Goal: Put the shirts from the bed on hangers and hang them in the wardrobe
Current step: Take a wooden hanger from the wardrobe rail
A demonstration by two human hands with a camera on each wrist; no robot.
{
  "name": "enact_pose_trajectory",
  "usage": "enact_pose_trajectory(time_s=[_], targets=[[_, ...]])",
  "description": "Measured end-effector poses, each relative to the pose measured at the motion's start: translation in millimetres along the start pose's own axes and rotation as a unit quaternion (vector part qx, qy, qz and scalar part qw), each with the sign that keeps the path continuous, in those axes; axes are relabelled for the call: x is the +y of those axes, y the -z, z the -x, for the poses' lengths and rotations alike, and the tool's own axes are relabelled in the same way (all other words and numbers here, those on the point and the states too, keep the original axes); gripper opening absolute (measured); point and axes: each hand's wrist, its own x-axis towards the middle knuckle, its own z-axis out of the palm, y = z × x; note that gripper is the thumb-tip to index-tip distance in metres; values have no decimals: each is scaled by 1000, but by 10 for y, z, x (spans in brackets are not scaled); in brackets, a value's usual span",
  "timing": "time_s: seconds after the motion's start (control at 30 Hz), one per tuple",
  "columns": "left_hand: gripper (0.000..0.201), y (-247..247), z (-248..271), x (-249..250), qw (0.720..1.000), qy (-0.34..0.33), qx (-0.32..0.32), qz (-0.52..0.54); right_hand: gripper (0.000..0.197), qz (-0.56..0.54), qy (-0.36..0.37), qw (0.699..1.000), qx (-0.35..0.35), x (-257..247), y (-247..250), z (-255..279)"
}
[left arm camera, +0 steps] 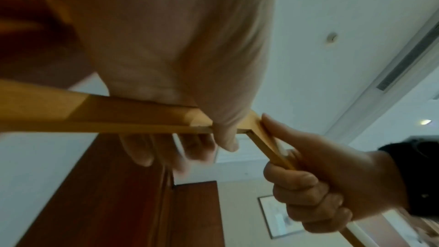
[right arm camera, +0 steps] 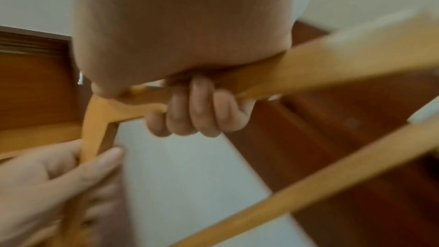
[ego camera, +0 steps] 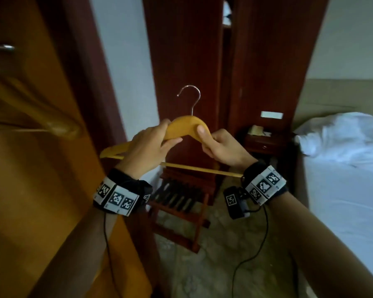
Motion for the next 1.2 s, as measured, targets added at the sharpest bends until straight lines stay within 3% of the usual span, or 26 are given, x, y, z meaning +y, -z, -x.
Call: enact_pose_trajectory(time_s=[0.1, 0.23, 0.33, 0.47, 0.53, 0.63, 0.77, 0.9, 1.03, 1.2], targets=[[53, -671, -174, 719, 997, -64, -39, 2, 89, -2, -45, 999, 21, 444, 694, 578], [49, -1622, -290, 1716, 984, -109, -105, 93, 82, -10, -111, 988, 109, 966, 1370, 1296], [39, -2263, -368, 2360, 968, -112, -148, 170, 70, 32, -178, 958, 222, 1372, 1770, 1783], [28, -2961, -531, 3145, 943, -173, -204, 199, 75, 56, -258, 914, 307, 1976, 2295, 2388], [20, -3261, -640, 3557, 938, -207, -211, 181, 77, 39, -288, 901, 323, 2250, 2593, 2674], [13, -3723, -851, 4187, 927, -238, -238, 164, 71, 4, -302, 906, 298, 2653, 3111, 3066], [16, -4444, -1217, 5003, 904, -272, -286, 164, 69, -21, -329, 898, 290, 3276, 3819, 3524], [17, -5110, -1615, 5876, 878, -310, -308, 196, 63, -12, -377, 846, 376, 3748, 4614, 3966], [11, -5674, -1966, 6865, 833, -382, -343, 205, 65, 2, -411, 787, 461, 4063, 5424, 4519], [11, -6132, -2052, 8189, 786, -440, -388, 194, 73, 4, -443, 726, 526, 4372, 6296, 5361]])
